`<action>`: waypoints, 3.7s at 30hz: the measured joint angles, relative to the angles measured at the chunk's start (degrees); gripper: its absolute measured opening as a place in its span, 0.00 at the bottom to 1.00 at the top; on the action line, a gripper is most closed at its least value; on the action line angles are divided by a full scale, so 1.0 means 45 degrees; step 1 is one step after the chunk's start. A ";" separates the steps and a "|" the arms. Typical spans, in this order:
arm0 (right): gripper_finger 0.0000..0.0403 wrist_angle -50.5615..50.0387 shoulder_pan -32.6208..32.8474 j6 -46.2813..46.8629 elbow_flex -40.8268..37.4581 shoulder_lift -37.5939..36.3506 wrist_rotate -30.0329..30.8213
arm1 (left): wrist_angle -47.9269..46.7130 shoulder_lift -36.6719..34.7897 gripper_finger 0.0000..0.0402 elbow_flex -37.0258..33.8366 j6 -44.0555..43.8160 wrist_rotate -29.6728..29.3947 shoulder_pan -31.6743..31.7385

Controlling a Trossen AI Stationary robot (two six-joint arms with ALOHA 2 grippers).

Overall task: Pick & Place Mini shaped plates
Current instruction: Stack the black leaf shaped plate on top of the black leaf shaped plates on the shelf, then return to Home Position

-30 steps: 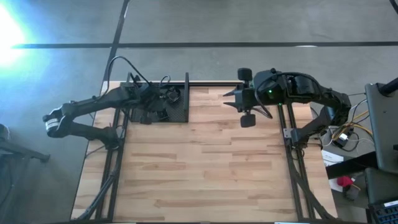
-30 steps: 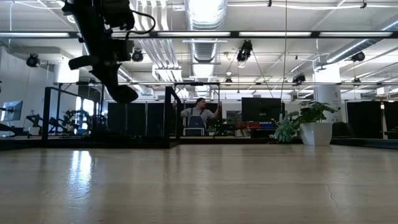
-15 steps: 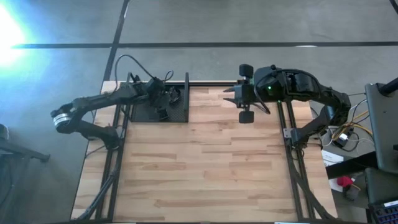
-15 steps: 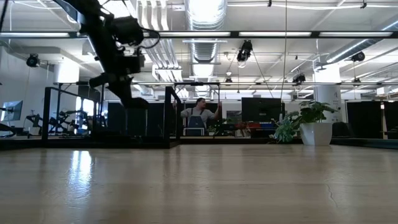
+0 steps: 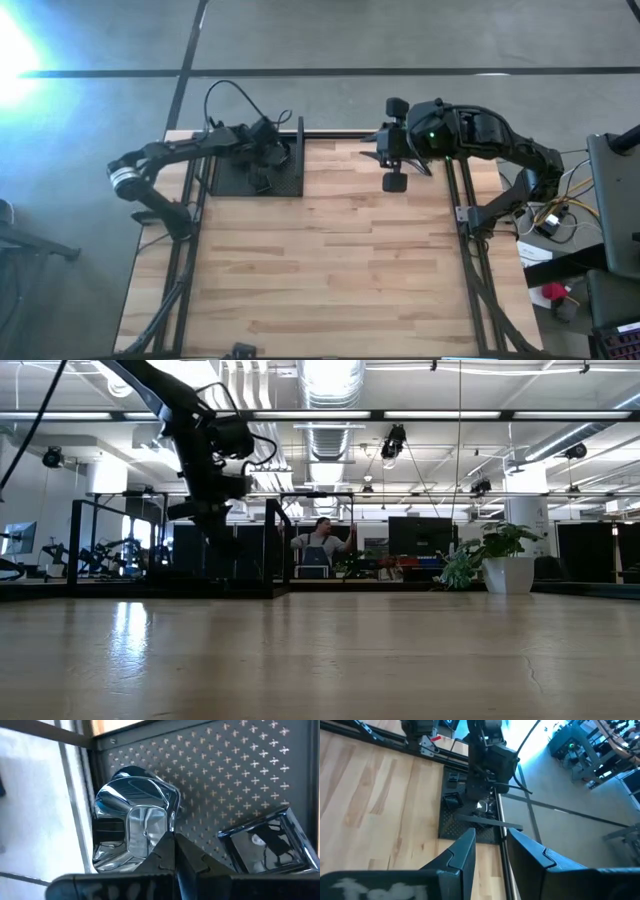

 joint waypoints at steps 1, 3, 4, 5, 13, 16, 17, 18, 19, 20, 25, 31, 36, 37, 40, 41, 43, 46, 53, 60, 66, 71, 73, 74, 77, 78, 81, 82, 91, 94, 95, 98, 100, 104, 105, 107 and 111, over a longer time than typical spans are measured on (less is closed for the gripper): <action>0.27 0.0000 -0.0031 -0.0022 0.0000 0.0000 0.0002 | -0.0021 0.0071 0.00 0.0002 0.0069 -0.0029 -0.0063; 0.27 -0.0002 -0.0046 -0.0067 0.0000 0.0000 0.0000 | -0.0024 0.0203 0.00 0.0002 0.0290 -0.0395 -0.0190; 0.27 0.0000 -0.0079 -0.0071 0.0000 0.0000 0.0000 | 0.0025 0.0234 0.00 -0.0002 0.0413 -0.0550 -0.0230; 0.27 -0.0005 -0.0117 -0.0114 0.0000 0.0000 0.0000 | 0.0157 0.0276 0.00 -0.0002 0.0461 -0.0580 -0.0234; 0.27 -0.0010 -0.0510 -0.0352 0.0000 0.0000 -0.0028 | 0.1407 0.1132 0.00 0.0027 0.0125 -0.0209 -0.0223; 0.27 -0.0013 -0.0621 -0.0354 0.0000 0.0000 -0.0022 | 0.1301 0.1474 0.00 0.0002 0.0108 -0.0223 -0.0227; 0.27 -0.0019 -0.0648 -0.0354 0.0000 0.0000 -0.0019 | 0.1343 0.1525 0.00 0.0002 0.0104 -0.0241 -0.0230; 0.27 -0.0029 -0.0662 -0.0354 0.0000 0.0000 -0.0024 | 0.1356 0.1583 0.00 0.0002 0.0104 -0.0268 -0.0230; 0.27 -0.0051 -0.0662 -0.0353 0.0000 -0.0005 -0.0023 | 0.1356 0.1630 0.00 0.0002 0.0104 -0.0343 -0.0230; 0.27 -0.0096 -0.0659 -0.0353 0.0000 -0.0005 -0.0024 | 0.1351 0.1663 0.00 0.0002 0.0100 -0.0356 -0.0217; 0.27 -0.0118 -0.0657 -0.0353 0.0000 -0.0005 -0.0024 | 0.1513 0.1807 0.00 0.0007 -0.0194 -0.0449 -0.0215; 0.27 -0.0121 -0.0649 -0.0353 0.0001 -0.0010 -0.0024 | 0.1789 0.2083 0.01 0.0002 -0.0435 -0.0790 -0.0210; 0.27 -0.0121 -0.0648 -0.0353 0.0005 -0.0015 -0.0024 | 0.1850 0.2116 0.06 -0.0007 -0.0444 -0.1031 -0.0213; 0.27 -0.0121 -0.0648 -0.0353 0.0005 -0.0015 -0.0024 | 0.1850 0.2113 0.07 -0.0007 -0.0446 -0.1037 -0.0210; 0.27 -0.0121 -0.0648 -0.0353 0.0005 -0.0019 -0.0024 | 0.1847 0.2103 0.11 -0.0007 -0.0518 -0.1117 -0.0215; 0.27 -0.0121 -0.0648 -0.0353 0.0005 -0.0019 -0.0024 | 0.1847 0.2103 0.12 -0.0007 -0.0554 -0.1195 -0.0215; 0.27 -0.0121 -0.0648 -0.0353 0.0005 -0.0024 -0.0024 | 0.1842 0.2047 0.13 -0.0007 -0.0551 -0.1497 -0.0222; 0.27 -0.0121 -0.0648 -0.0353 0.0005 -0.0029 -0.0024 | 0.1830 0.1853 0.13 0.0034 -0.0445 -0.1963 -0.0237; 0.27 -0.0117 -0.0648 -0.0352 0.0005 -0.0027 -0.0019 | 0.1693 0.1477 0.13 0.0426 -0.0077 -0.2056 -0.0239; 0.27 -0.0117 -0.0648 -0.0297 0.0005 -0.0027 -0.0019 | 0.1428 0.1477 0.13 0.0237 -0.0017 -0.2022 -0.0239; 0.27 -0.0112 -0.0648 -0.0197 0.0005 -0.0028 -0.0019 | 0.1599 0.1488 0.13 -0.0091 -0.0012 -0.2006 -0.0215; 0.27 -0.0107 -0.0648 -0.0202 0.0005 -0.0024 -0.0019 | 0.2407 0.1603 0.13 -0.0206 -0.0132 -0.2007 -0.0215; 0.27 -0.0104 -0.0648 -0.0198 0.0005 -0.0024 -0.0019 | 0.2632 0.1603 0.13 -0.0206 -0.0151 -0.2012 -0.0215; 0.27 -0.0102 -0.0648 -0.0200 0.0005 -0.0024 -0.0019 | 0.2645 0.1593 0.13 -0.0206 -0.0163 -0.2031 -0.0215; 0.27 -0.0102 -0.0648 -0.0202 0.0005 -0.0024 -0.0019 | 0.2629 0.1588 0.13 -0.0206 -0.0163 -0.2480 -0.0209; 0.27 -0.0102 -0.0648 -0.0197 0.0005 -0.0024 -0.0019 | 0.2631 0.1588 0.13 -0.0206 -0.0193 -0.2629 -0.0191; 0.27 -0.0097 -0.0650 -0.0202 0.0005 -0.0024 -0.0017 | 0.2624 0.1588 0.13 -0.0206 -0.0503 -0.2779 -0.0186; 0.27 -0.0097 -0.0652 -0.0202 0.0005 -0.0024 -0.0018 | 0.2629 0.1580 0.13 -0.0206 -0.0630 -0.2779 -0.0186; 0.27 -0.0073 -0.0660 -0.0225 0.0005 -0.0024 -0.0015 | 0.2629 0.1482 0.13 -0.0206 -0.3605 -0.2784 -0.0089; 0.27 -0.0084 -0.0657 -0.0066 0.0005 -0.0042 -0.0010 | 0.2634 0.1074 0.13 -0.0211 -0.3908 -0.2779 -0.0098; 0.27 -0.0125 -0.0657 0.0020 0.0005 -0.0071 -0.0010 | 0.2621 0.0846 0.13 -0.0211 -0.4040 -0.2794 -0.0098; 0.26 -0.0506 -0.0657 0.0434 0.0005 -0.0323 -0.0176 | 0.2593 -0.0354 0.13 -0.0226 -0.4712 -0.3038 -0.0273; 0.23 -0.0692 -0.0657 0.0839 0.0005 -0.0597 -0.0532 | 0.2615 -0.1475 0.13 -0.0226 -0.5234 -0.3037 -0.0502; 0.13 -0.0690 -0.0643 0.1529 0.0004 -0.1142 -0.1129 | 0.2268 -0.3971 0.08 -0.0226 -0.6330 -0.2435 -0.1171; 0.10 -0.0690 -0.0627 0.1528 -0.0013 -0.1280 -0.1227 | 0.2168 -0.4624 0.05 -0.0226 -0.6561 -0.2140 -0.1386; 0.04 -0.0698 -0.0614 0.1457 -0.0057 -0.1544 -0.1453 | 0.1973 -0.5868 0.01 -0.0226 -0.7114 -0.1525 -0.1873; 0.02 -0.0791 -0.0614 0.1459 -0.0369 -0.2220 -0.1762 | 0.1976 -0.7994 0.00 -0.0226 -0.8245 -0.1187 -0.2861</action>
